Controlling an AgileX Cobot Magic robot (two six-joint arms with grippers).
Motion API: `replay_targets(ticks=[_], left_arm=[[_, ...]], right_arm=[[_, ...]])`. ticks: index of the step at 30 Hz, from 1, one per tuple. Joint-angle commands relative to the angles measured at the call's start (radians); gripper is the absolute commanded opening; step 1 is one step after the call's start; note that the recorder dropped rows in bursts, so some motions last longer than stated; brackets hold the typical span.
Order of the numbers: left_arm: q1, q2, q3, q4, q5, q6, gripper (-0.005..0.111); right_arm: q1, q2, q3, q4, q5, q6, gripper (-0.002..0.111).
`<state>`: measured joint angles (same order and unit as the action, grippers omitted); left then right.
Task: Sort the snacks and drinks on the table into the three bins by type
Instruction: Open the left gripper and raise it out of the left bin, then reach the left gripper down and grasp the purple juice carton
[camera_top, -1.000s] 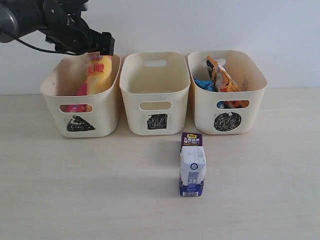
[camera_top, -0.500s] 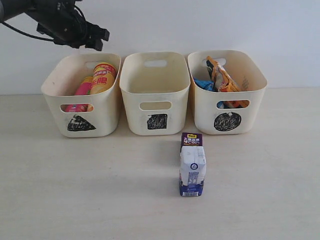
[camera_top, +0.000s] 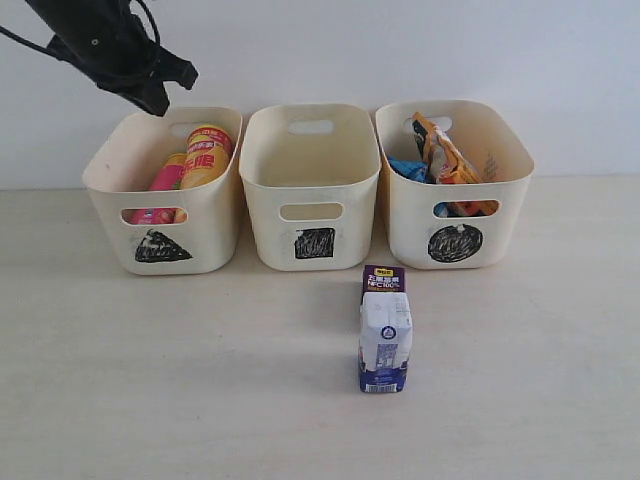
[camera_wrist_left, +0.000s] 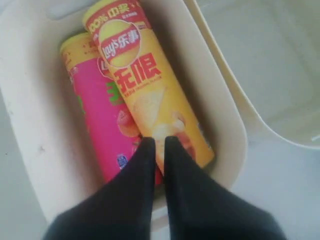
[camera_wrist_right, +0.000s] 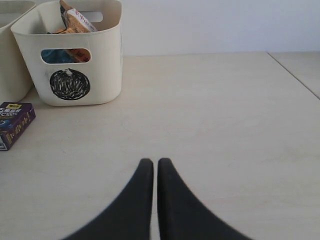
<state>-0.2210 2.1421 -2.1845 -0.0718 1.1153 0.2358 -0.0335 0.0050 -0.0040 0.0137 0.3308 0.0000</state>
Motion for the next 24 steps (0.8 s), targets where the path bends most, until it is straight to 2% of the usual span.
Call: replay_targets(ticks=[1, 4, 8, 15, 19, 24], left_arm=[[0.000, -0.076, 0.049, -0.067, 0.048, 0.047, 0.004], [0.000, -0.129, 0.143, -0.077, 0.008, 0.054, 0.004], [0.000, -0.230, 0.330, -0.092, -0.087, 0.070, 0.004], [0.000, -0.400, 0.631, -0.310, -0.271, 0.246, 0.004], [-0.004, -0.465, 0.709, -0.418, -0.306, 0.318, 0.004], [-0.075, -0.489, 0.738, -0.387, -0.276, 0.360, 0.004]], right_arm=[[-0.004, -0.005, 0.004, -0.002, -0.008, 0.000, 0.000], [-0.004, -0.005, 0.004, -0.002, -0.008, 0.000, 0.000], [-0.004, -0.005, 0.004, -0.002, -0.008, 0.000, 0.000], [-0.004, -0.005, 0.004, -0.002, -0.008, 0.000, 0.000], [-0.004, -0.005, 0.004, -0.002, -0.008, 0.000, 0.000], [-0.004, -0.005, 0.004, -0.002, -0.008, 0.000, 0.000]])
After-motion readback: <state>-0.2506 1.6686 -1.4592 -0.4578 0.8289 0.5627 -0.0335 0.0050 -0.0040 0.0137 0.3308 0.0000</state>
